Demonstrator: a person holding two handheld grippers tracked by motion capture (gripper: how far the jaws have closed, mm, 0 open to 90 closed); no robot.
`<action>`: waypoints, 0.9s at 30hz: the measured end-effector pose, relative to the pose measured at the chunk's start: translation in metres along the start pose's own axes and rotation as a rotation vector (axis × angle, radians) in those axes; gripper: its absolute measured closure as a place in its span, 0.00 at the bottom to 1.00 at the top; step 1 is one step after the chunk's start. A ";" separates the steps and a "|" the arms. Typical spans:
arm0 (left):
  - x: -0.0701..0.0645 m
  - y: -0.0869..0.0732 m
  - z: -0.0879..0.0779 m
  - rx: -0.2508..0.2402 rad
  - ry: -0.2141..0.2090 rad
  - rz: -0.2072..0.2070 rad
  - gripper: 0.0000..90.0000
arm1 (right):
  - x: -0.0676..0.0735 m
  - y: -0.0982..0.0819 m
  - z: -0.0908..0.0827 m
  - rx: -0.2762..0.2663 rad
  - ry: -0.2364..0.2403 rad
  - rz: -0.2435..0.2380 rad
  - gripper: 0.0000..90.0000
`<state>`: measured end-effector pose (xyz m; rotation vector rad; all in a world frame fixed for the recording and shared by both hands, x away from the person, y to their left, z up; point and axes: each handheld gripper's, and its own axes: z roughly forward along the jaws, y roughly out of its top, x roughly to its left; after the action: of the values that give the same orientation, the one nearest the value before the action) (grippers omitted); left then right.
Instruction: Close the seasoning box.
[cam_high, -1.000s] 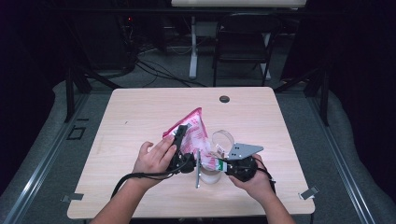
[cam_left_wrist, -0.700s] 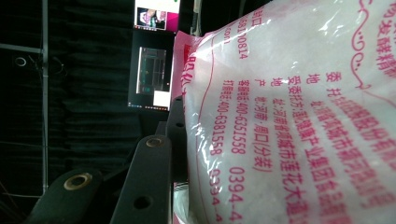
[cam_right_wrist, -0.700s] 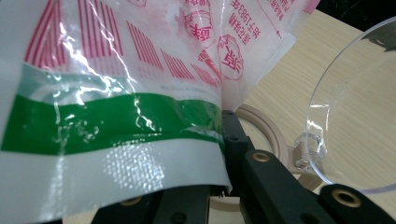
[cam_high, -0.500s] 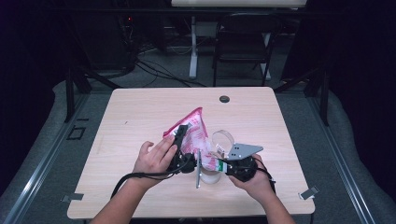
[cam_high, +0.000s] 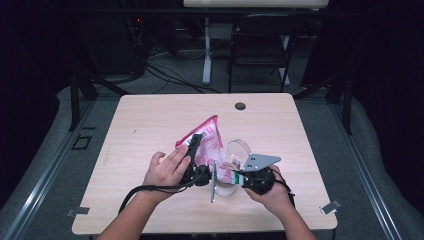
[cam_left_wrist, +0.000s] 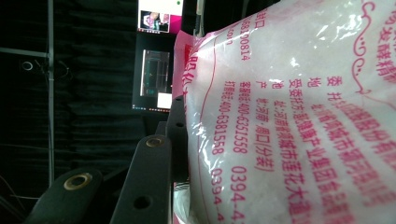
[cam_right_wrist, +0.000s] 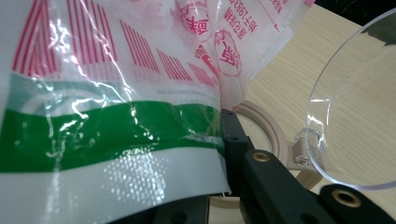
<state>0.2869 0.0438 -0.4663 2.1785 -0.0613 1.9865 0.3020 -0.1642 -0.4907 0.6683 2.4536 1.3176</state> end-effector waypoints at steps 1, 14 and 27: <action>0.000 0.000 0.000 0.002 -0.001 0.000 0.78 | 0.000 0.000 0.000 0.001 0.000 -0.001 1.00; -0.002 0.001 -0.001 0.000 -0.001 0.005 0.78 | -0.001 -0.001 0.000 0.005 -0.013 0.005 1.00; -0.008 0.002 -0.001 -0.022 0.006 0.059 0.77 | -0.004 -0.003 0.001 0.011 -0.029 0.021 1.00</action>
<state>0.2852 0.0417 -0.4735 2.1812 -0.1478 2.0141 0.3051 -0.1673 -0.4938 0.7129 2.4392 1.2932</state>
